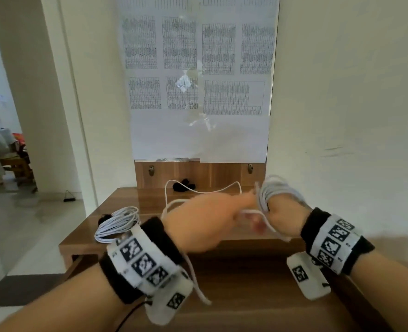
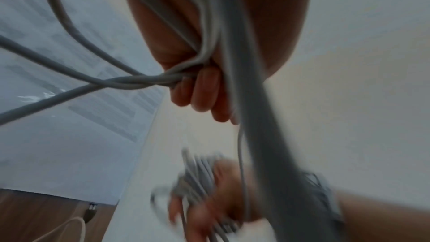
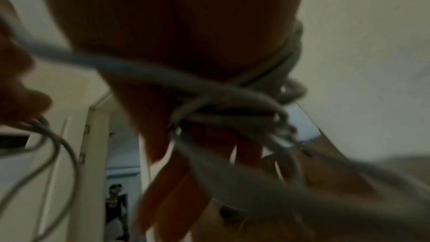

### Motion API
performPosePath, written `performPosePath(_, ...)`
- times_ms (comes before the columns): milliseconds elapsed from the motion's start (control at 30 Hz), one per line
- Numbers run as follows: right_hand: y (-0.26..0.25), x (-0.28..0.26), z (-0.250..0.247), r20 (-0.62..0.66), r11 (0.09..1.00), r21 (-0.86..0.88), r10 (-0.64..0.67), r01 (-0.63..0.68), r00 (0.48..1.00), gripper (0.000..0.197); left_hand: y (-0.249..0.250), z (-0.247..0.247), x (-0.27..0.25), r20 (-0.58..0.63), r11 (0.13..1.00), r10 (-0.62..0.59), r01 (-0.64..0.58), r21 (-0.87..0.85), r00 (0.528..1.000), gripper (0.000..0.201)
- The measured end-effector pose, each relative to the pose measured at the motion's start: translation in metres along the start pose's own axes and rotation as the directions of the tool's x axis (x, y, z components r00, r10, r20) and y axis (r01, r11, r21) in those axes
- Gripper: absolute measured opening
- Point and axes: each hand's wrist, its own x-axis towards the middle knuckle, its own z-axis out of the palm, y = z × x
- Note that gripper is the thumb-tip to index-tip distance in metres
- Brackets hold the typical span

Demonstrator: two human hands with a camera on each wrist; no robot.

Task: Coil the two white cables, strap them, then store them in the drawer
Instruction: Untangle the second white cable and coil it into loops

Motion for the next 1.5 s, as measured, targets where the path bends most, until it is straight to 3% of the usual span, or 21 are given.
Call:
performPosePath(100,0.004,-0.021,0.001,0.389,0.849,0.509,-0.079,-0.143,0.918,0.018,-0.024,-0.013,0.008,-0.147,0.961,-0.193,0.157,-0.227,0.970,0.024)
performPosePath(233,-0.006,-0.028,-0.003,0.474,0.572,0.804,-0.451,-0.163,0.756,0.068,-0.049,0.004,0.012,-0.208,0.867,-0.362,0.246,-0.434,0.908,0.025)
performPosePath(300,-0.021,-0.033,-0.008,0.466,0.487,0.860,-0.623,-0.155,0.628,0.057,-0.052,0.015,0.011,-0.149,0.841,-0.351,0.241,-0.485,0.924,0.018)
performPosePath(367,-0.033,-0.037,-0.017,0.391,0.397,0.910,-0.718,-0.122,0.575,0.037,-0.051,0.024,0.008,-0.071,0.799,-0.325,0.234,-0.553,0.943,0.007)
performPosePath(467,-0.039,-0.037,-0.035,0.207,0.205,0.975,-0.718,-0.083,0.665,0.032,-0.045,0.036,0.001,-0.037,0.799,-0.245,0.181,-0.573,0.969,0.011)
performPosePath(567,-0.030,-0.030,-0.057,0.026,-0.112,0.986,-0.635,-0.126,0.772,0.046,-0.043,0.044,-0.004,0.048,0.811,-0.249,0.235,-0.536,0.967,0.028)
performPosePath(633,-0.025,-0.027,-0.073,-0.090,-0.269,0.962,-0.495,-0.054,0.864,0.055,-0.043,0.048,-0.008,0.113,0.758,-0.294,0.304,-0.577,0.949,0.024)
performPosePath(667,-0.024,-0.027,-0.079,-0.152,-0.279,0.959,-0.372,0.046,0.916,0.056,-0.042,0.049,-0.010,0.122,0.726,-0.313,0.320,-0.609,0.942,0.022)
performPosePath(733,-0.024,-0.027,-0.083,-0.263,-0.231,0.945,-0.111,0.232,0.958,0.052,-0.040,0.048,-0.016,0.112,0.643,-0.328,0.309,-0.701,0.938,0.028)
performPosePath(800,-0.023,-0.025,-0.078,-0.311,-0.226,0.923,0.034,0.311,0.950,0.044,-0.040,0.047,-0.022,0.069,0.616,-0.302,0.250,-0.747,0.951,0.032)
performPosePath(900,-0.016,-0.018,-0.075,-0.343,-0.271,0.886,0.166,0.377,0.925,0.025,-0.032,0.049,-0.028,0.047,0.780,-0.210,0.196,-0.595,0.977,0.032)
performPosePath(1000,-0.003,-0.009,-0.082,-0.442,-0.184,0.842,0.305,0.507,0.844,0.027,-0.018,0.046,-0.031,0.110,0.876,-0.115,0.153,-0.458,0.987,0.037)
performPosePath(1067,0.011,-0.001,-0.087,-0.536,-0.041,0.797,0.411,0.603,0.737,0.021,-0.015,0.041,-0.035,0.100,0.902,-0.083,0.118,-0.416,0.991,0.033)
performPosePath(1133,0.026,0.004,-0.086,-0.667,0.268,0.735,0.453,0.623,0.592,0.008,-0.016,0.037,-0.041,0.097,0.911,-0.074,0.107,-0.398,0.992,0.027)
performPosePath(1167,0.030,0.006,-0.081,-0.726,0.470,0.687,0.404,0.555,0.556,0.006,-0.015,0.033,-0.043,0.090,0.910,-0.068,0.099,-0.402,0.994,0.024)
performPosePath(1200,0.034,0.007,-0.072,-0.755,0.659,0.609,0.311,0.441,0.577,0.007,-0.014,0.030,-0.043,0.066,0.911,-0.056,0.078,-0.406,0.996,0.022)
performPosePath(1233,0.033,0.006,-0.060,-0.728,0.805,0.504,0.200,0.313,0.656,0.007,-0.011,0.027,-0.041,0.021,0.910,-0.040,0.045,-0.412,0.999,0.021)
performPosePath(1300,0.029,0.005,-0.036,-0.510,0.974,0.218,0.067,0.053,0.858,0.007,-0.008,0.021,-0.033,-0.121,0.904,-0.052,-0.005,-0.427,0.991,0.021)
performPosePath(1367,0.024,0.005,-0.018,-0.261,0.989,-0.091,0.086,-0.113,0.961,0.022,-0.014,0.016,-0.023,-0.273,0.884,-0.168,0.021,-0.468,0.947,0.025)
performPosePath(1400,0.022,0.004,-0.012,-0.138,0.992,-0.096,0.063,-0.076,0.988,0.028,-0.020,0.014,-0.018,-0.327,0.869,-0.244,0.056,-0.492,0.913,0.026)
performPosePath(1500,0.023,-0.004,-0.002,0.158,0.928,0.371,-0.057,-0.006,0.986,0.040,-0.047,0.014,-0.009,-0.356,0.783,-0.460,0.182,-0.594,0.814,0.032)
